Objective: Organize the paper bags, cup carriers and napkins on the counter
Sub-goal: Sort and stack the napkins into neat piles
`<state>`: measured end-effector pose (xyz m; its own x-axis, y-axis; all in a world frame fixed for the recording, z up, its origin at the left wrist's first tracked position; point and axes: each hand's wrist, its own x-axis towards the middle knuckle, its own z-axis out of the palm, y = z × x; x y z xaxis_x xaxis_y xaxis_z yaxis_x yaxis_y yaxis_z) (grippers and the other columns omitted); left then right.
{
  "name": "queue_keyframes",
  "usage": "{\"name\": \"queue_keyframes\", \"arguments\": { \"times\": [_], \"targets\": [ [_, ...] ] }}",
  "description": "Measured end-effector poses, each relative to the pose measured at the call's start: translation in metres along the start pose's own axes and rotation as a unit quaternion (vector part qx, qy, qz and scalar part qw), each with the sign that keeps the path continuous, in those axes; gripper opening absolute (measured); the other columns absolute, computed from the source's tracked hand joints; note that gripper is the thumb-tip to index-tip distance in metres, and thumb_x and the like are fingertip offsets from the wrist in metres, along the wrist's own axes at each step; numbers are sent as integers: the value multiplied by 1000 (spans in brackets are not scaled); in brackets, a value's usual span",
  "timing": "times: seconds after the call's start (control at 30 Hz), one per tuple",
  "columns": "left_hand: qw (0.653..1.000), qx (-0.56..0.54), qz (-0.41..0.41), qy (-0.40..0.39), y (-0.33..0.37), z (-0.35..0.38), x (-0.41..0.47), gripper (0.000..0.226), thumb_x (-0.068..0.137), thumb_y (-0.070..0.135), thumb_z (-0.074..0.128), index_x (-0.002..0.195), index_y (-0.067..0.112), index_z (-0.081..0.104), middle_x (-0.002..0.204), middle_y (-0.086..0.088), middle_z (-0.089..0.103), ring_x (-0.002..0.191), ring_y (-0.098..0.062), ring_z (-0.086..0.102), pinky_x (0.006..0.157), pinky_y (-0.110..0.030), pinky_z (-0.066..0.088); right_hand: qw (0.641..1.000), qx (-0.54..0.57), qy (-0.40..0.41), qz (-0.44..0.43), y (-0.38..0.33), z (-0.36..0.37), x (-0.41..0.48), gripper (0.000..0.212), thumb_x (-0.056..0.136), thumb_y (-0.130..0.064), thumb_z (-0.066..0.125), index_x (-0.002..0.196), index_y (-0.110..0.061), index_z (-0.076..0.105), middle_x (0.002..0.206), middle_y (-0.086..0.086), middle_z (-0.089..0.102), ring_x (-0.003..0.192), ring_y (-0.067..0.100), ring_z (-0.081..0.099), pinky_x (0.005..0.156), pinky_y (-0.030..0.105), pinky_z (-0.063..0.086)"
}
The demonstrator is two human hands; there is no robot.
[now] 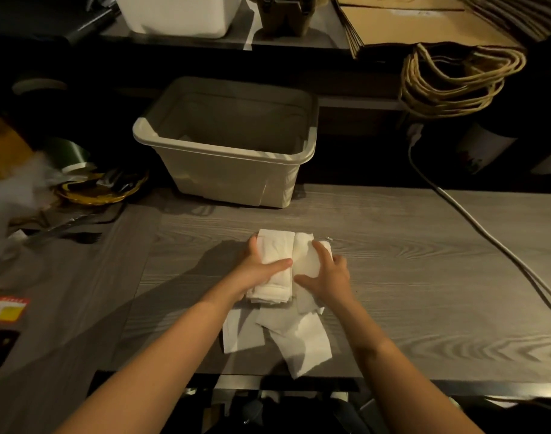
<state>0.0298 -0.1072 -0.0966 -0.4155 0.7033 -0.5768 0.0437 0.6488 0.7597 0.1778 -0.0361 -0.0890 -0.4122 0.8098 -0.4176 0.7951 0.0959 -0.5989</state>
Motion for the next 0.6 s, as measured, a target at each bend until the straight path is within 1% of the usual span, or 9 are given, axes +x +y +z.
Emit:
{"name": "queue_keyframes", "arguments": {
  "times": [0.13, 0.2, 0.27, 0.33, 0.43, 0.5, 0.6],
  "targets": [
    [999, 6, 15, 27, 28, -6, 21, 98, 74, 44, 74, 144, 29, 7, 142, -6, 35, 124, -27, 43, 99, -45, 44, 999, 29, 27, -15, -11, -11, 25, 78, 81, -33, 71, 145, -34, 27, 140, 12, 26, 127, 33, 32, 103, 40, 35],
    [999, 9, 15, 38, 40, -10, 29, 102, 73, 44, 74, 146, 30, 4, 145, -6, 31, 125, -28, 42, 101, -44, 42, 998, 40, 38, -19, -15, -15, 34, 77, 81, -33, 71, 145, -33, 28, 139, 12, 28, 126, 32, 32, 103, 40, 35],
    [999, 10, 11, 33, 47, -11, 33, 104, 74, 43, 73, 147, 31, 0, 147, -5, 28, 125, -28, 42, 99, -40, 43, 998, 29, 45, -17, -17, -17, 38, 76, 82, -36, 70, 145, -34, 27, 139, 11, 30, 126, 31, 34, 102, 42, 38],
    [999, 20, 5, 27, 49, -11, 35, 106, 75, 44, 73, 148, 31, -3, 148, -5, 27, 127, -27, 40, 100, -39, 42, 999, -2, 47, -12, -17, -17, 39, 76, 83, -44, 65, 146, -35, 23, 141, 10, 30, 127, 31, 33, 100, 43, 39],
    [999, 39, -5, 29, 53, -15, 35, 104, 77, 49, 68, 148, 32, -6, 152, -5, 21, 133, -28, 33, 107, -42, 35, 998, -11, 56, -8, -16, -17, 39, 70, 88, -53, 54, 147, -37, 20, 146, 10, 27, 130, 32, 30, 102, 45, 34],
    [998, 51, -8, 46, 56, -19, 36, 99, 80, 51, 63, 148, 32, -6, 154, -7, 15, 137, -30, 26, 109, -45, 31, 997, 2, 74, -8, -17, -19, 39, 65, 91, -52, 48, 147, -37, 19, 150, 9, 24, 133, 32, 27, 105, 46, 31],
    [996, 55, 1, 76, 62, -21, 32, 86, 87, 50, 55, 148, 33, -3, 153, -9, 12, 138, -31, 24, 107, -44, 33, 994, 13, 105, -14, -15, -25, 39, 64, 92, -47, 48, 148, -30, 20, 151, 8, 24, 135, 31, 25, 106, 46, 29]
  ]
}}
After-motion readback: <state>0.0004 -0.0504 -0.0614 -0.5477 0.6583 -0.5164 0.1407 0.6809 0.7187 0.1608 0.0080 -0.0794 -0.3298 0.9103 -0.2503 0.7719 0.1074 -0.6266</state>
